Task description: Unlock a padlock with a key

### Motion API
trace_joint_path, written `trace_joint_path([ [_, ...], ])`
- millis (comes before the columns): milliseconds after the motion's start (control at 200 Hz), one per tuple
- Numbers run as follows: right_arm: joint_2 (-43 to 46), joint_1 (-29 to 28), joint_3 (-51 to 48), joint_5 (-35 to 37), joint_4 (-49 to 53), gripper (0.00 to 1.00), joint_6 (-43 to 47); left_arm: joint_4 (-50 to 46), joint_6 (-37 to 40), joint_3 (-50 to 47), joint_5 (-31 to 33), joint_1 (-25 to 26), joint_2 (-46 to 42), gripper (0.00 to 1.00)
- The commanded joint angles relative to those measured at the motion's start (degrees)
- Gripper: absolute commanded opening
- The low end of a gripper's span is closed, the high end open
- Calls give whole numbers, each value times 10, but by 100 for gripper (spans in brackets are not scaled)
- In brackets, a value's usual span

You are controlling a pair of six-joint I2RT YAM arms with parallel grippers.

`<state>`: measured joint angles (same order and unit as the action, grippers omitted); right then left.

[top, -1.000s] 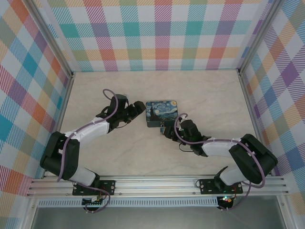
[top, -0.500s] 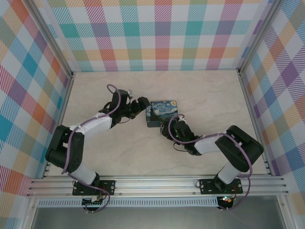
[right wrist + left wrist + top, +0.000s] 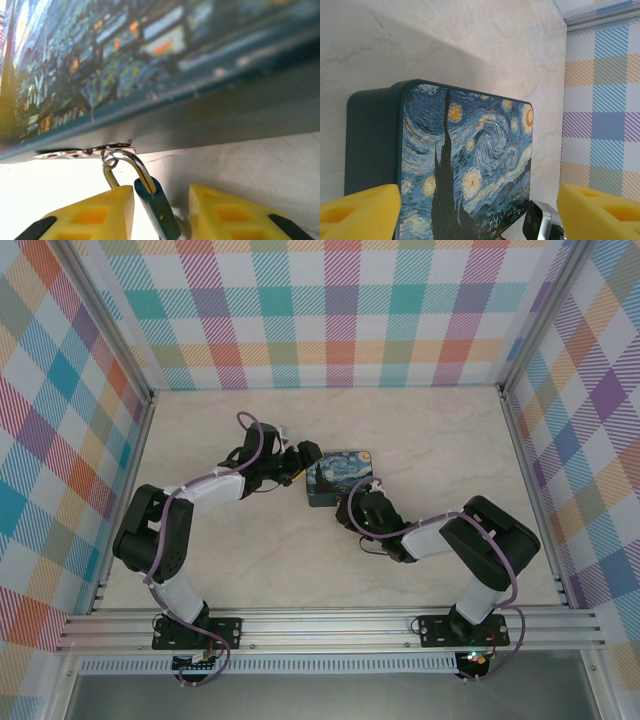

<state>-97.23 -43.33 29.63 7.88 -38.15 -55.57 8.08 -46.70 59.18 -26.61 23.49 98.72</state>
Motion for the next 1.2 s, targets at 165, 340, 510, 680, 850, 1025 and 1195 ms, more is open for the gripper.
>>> trace_joint_path([
  [165,-28,-7,15,-22,-18,25,-15,19,-4,10,-17,-6,12,82],
  [340,-9,-7,5,-12,-10,19,-12,-8,16,10,5,-6,-10,83],
  [510,10,-7,-12,-4,-5,18,-13,-30,32,13,20,-6,-37,83],
  [680,19,-7,-15,-8,7,23,-11,-37,33,21,17,-6,-48,84],
  [850,23,-7,-18,-11,14,26,-12,-41,35,26,20,-6,-53,84],
  [1025,28,-7,-21,-16,16,27,-14,-42,34,26,21,-7,-53,85],
  [1195,30,-7,-32,-14,14,25,-19,-41,33,25,21,-6,-52,85],
])
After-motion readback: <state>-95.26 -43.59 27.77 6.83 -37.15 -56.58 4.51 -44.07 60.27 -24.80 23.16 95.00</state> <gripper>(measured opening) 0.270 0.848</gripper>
